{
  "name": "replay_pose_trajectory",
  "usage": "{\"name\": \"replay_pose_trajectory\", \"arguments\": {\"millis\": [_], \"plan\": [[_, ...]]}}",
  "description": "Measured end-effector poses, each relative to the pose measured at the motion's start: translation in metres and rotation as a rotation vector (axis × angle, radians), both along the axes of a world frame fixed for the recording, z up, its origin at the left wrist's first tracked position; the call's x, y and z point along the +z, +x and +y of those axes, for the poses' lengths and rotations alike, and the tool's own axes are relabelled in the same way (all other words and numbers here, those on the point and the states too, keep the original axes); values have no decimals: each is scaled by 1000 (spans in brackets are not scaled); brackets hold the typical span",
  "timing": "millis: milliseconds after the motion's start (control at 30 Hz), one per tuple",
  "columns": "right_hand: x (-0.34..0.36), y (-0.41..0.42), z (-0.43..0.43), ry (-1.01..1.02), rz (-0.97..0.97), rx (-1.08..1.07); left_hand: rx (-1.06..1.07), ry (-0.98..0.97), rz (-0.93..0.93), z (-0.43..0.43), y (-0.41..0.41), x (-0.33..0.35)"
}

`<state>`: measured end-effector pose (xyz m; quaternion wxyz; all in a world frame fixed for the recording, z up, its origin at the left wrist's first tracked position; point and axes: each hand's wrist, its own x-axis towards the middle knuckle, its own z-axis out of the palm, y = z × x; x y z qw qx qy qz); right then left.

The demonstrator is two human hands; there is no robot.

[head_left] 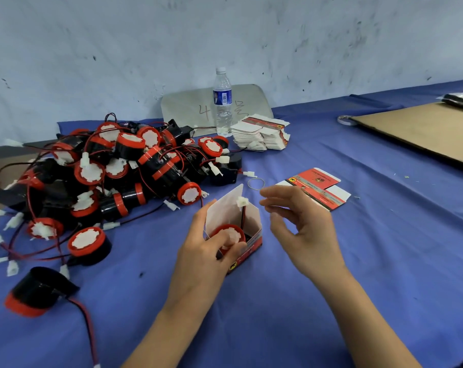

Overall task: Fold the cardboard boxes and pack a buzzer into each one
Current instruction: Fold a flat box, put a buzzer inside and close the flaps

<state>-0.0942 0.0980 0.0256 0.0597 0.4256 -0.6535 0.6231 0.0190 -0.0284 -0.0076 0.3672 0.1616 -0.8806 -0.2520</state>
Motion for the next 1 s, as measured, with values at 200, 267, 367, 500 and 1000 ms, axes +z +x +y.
{"name": "replay_pose_trajectory", "arguments": {"millis": [200,267,367,500,1000], "plan": [[-4,0,-3,188,214,56,69,-44,-44,5,0,7],[-5,5,-7,194,234,79,54,-71,-52,5,1,9],[-6,10,-11,181,266,72,8,-64,-62,4,1,7],[-6,7,-10,182,268,9,-14,-4,-94,8,4,7],[-1,-1,-5,44,-55,-67,-61,11,-58,10,-3,-12]]}}
